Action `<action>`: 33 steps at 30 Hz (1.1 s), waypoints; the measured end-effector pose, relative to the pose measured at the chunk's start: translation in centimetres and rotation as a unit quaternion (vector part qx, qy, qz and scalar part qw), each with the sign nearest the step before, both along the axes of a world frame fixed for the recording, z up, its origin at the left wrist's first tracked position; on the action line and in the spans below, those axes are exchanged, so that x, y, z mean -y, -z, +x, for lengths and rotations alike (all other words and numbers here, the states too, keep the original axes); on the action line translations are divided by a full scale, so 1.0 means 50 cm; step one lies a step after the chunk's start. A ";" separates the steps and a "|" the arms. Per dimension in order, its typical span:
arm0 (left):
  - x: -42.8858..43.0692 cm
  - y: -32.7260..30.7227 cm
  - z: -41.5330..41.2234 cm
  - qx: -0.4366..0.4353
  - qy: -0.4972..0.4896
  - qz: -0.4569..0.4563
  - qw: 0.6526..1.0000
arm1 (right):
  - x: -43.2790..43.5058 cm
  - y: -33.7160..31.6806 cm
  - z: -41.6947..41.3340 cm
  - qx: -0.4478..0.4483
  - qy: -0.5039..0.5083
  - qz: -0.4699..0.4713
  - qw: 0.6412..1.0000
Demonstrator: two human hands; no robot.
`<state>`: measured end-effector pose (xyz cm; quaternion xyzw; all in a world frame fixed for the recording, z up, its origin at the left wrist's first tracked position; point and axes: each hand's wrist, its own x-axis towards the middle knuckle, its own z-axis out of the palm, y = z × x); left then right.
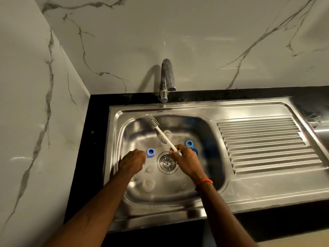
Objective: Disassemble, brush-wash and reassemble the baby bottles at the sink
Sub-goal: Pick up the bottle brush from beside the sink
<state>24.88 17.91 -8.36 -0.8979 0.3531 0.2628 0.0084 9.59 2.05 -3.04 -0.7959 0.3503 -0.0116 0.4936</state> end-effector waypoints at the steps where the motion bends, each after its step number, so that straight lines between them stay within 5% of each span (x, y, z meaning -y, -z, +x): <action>1: 0.002 -0.010 0.000 0.005 -0.005 -0.006 1.000 | -0.001 -0.004 0.000 0.000 -0.002 0.000 1.000; 6: 0.003 -0.071 0.024 -0.037 -0.100 -0.140 0.984 | -0.006 -0.033 0.003 0.016 0.004 -0.004 1.000; 13: 0.037 -0.171 0.019 -0.178 -0.150 -0.337 0.912 | -0.022 -0.073 0.018 0.051 0.017 0.013 0.998; 26: 0.120 -0.232 0.000 -0.193 -0.152 -0.336 0.909 | -0.002 -0.062 0.005 0.100 0.072 0.029 0.992; 33: 0.192 -0.242 0.049 -0.100 -0.191 -0.337 0.917 | 0.040 -0.070 0.025 0.154 0.123 0.065 0.978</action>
